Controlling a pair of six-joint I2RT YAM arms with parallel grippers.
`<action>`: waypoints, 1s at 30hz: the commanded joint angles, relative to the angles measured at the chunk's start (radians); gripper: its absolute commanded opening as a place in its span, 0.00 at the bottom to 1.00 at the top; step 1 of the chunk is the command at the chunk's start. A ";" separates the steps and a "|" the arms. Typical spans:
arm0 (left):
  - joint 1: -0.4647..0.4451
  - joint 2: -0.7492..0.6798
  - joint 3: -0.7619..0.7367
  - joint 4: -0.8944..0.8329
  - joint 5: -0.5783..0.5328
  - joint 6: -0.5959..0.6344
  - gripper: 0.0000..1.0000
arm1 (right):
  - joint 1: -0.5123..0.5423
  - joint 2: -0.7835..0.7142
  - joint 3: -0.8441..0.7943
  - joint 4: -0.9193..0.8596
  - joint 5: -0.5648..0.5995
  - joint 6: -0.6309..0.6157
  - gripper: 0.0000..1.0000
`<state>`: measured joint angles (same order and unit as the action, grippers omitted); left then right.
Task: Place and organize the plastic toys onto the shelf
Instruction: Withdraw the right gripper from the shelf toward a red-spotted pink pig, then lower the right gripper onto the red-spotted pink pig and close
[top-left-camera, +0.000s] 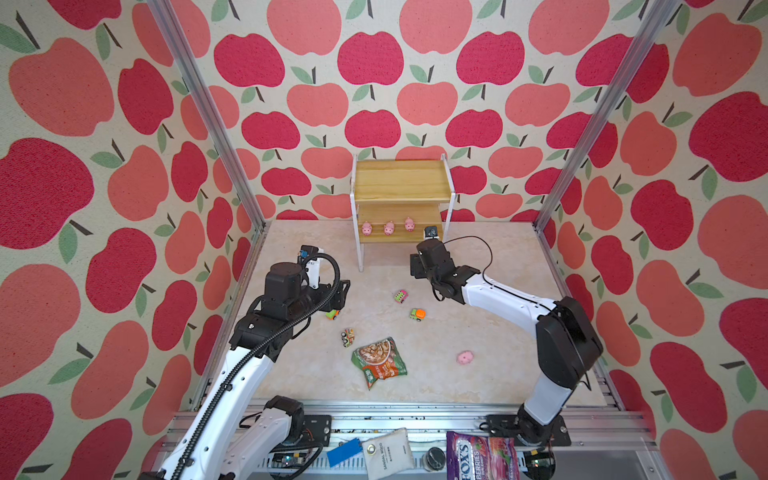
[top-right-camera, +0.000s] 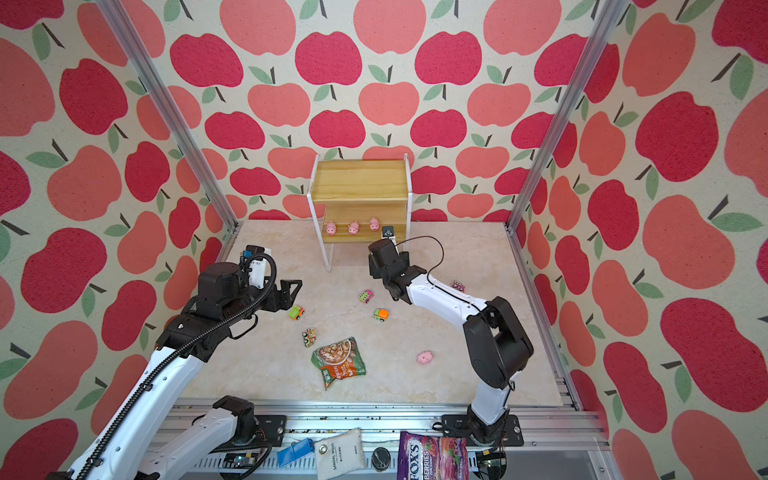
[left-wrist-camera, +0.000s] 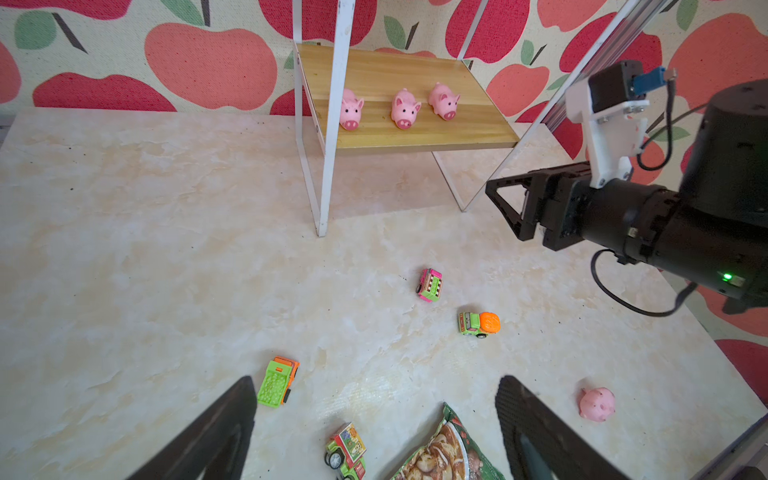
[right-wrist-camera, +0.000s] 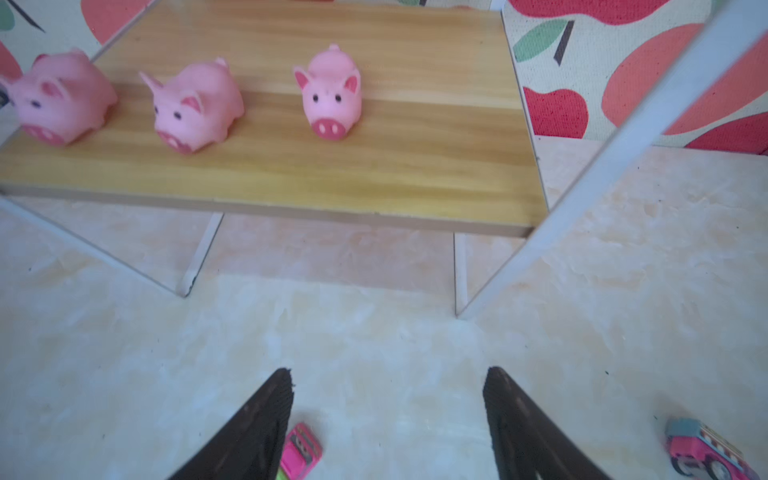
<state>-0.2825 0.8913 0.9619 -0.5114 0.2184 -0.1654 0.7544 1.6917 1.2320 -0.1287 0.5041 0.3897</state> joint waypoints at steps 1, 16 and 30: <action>0.003 0.013 0.002 0.004 0.020 0.006 0.92 | -0.018 -0.131 -0.107 -0.177 -0.061 0.070 0.78; -0.217 0.138 0.009 -0.023 0.003 0.029 0.92 | -0.203 -0.477 -0.438 -0.516 -0.199 0.378 0.76; -0.271 0.172 0.013 -0.035 -0.004 0.037 0.92 | -0.091 -0.519 -0.588 -0.533 -0.388 0.580 0.69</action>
<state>-0.5503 1.0634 0.9619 -0.5304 0.2211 -0.1539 0.6292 1.1820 0.6670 -0.6243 0.1539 0.8993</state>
